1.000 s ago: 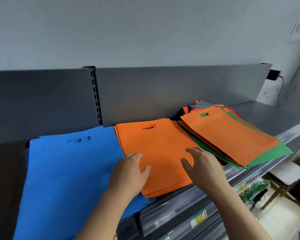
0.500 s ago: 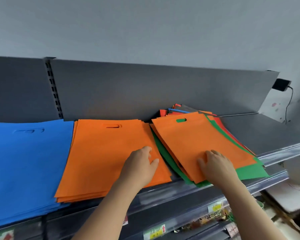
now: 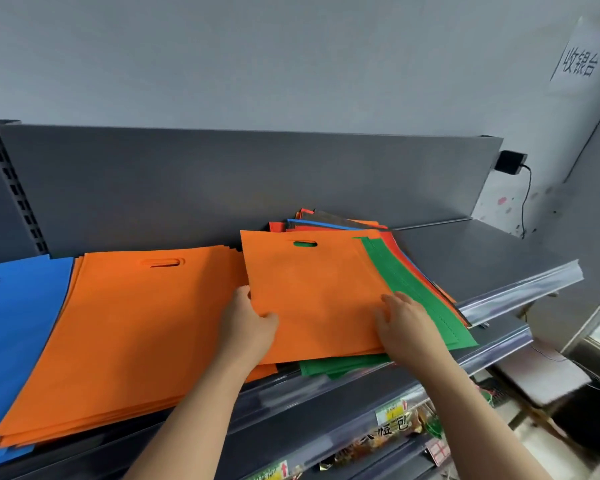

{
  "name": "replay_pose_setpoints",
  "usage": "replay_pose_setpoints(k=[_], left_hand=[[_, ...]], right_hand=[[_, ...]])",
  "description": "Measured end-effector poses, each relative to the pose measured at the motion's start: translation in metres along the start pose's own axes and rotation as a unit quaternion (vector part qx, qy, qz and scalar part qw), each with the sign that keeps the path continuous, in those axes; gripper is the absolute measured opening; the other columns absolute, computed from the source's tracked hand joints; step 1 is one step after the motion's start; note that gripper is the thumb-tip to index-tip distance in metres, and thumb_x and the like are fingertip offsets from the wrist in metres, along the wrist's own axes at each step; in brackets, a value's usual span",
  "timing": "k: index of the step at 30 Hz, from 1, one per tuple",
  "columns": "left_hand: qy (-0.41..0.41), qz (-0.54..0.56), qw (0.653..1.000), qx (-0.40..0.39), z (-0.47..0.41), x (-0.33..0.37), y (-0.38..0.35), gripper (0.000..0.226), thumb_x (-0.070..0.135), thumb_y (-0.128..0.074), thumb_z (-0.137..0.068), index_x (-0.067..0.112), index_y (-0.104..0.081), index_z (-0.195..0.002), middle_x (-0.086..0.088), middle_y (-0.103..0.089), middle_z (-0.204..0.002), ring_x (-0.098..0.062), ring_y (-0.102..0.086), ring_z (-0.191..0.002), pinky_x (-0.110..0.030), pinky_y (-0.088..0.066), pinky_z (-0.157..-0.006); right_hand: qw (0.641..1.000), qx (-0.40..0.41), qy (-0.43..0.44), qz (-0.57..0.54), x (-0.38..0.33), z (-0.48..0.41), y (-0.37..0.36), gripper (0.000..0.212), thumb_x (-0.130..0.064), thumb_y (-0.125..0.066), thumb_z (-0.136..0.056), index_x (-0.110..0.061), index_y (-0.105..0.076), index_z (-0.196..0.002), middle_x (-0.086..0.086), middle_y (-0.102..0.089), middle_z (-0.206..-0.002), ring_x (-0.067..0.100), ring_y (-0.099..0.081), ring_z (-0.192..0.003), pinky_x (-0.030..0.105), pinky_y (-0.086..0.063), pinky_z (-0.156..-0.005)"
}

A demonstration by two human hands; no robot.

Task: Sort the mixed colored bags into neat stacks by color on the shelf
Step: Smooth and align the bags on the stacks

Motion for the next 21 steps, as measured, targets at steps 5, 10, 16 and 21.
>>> replay_pose_setpoints(k=[5,10,16,21], left_hand=[[0.027,0.033,0.999,-0.006,-0.005,-0.008,-0.001,0.031,0.026,-0.07,-0.084,0.017,-0.054,-0.11,0.0,-0.061,-0.104,-0.02,-0.06,-0.09,-0.033,-0.049,-0.074],[-0.042,0.025,0.999,0.014,-0.003,-0.003,0.008,0.015,0.014,-0.062,-0.09,0.024,-0.057,-0.101,0.003,-0.064,-0.1,-0.017,-0.06,-0.089,-0.031,-0.048,-0.073],[-0.075,0.099,0.991,0.053,0.007,-0.004,0.036,0.011,0.019,-0.057,-0.094,0.026,-0.058,-0.102,0.01,-0.064,-0.097,-0.008,-0.06,-0.088,-0.023,-0.045,-0.066],[-0.08,0.145,0.983,0.074,0.017,-0.012,0.077,0.016,0.019,-0.059,-0.093,0.031,-0.059,-0.103,0.012,-0.067,-0.099,-0.006,-0.062,-0.09,-0.024,-0.047,-0.072]], right_hand=[[0.999,-0.033,0.022,0.006,0.004,-0.003,-0.008,0.027,-0.029,-0.037,-0.097,-0.015,-0.056,-0.084,-0.002,-0.057,-0.09,0.017,-0.054,-0.085,0.03,-0.045,-0.077],[0.999,-0.045,-0.005,-0.031,0.007,-0.006,-0.002,0.023,-0.031,-0.043,-0.095,-0.015,-0.057,-0.104,-0.001,-0.058,-0.101,0.012,-0.054,-0.081,0.026,-0.042,-0.069],[0.998,-0.058,-0.028,-0.028,-0.013,-0.006,-0.001,0.048,-0.039,-0.038,-0.098,-0.008,-0.04,-0.136,0.01,-0.055,-0.127,0.027,-0.053,-0.114,0.043,-0.038,-0.103],[0.992,-0.027,0.008,-0.12,-0.057,0.001,-0.004,0.05,-0.027,-0.044,-0.096,-0.011,-0.034,-0.143,0.01,-0.053,-0.132,0.027,-0.05,-0.12,0.043,-0.038,-0.105]])
Point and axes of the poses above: each hand's wrist, its own z-axis away from the middle knuckle, its own y-axis out of the back of the hand, x = y × z, the point moved 3 cm from there along -z, towards the middle knuckle
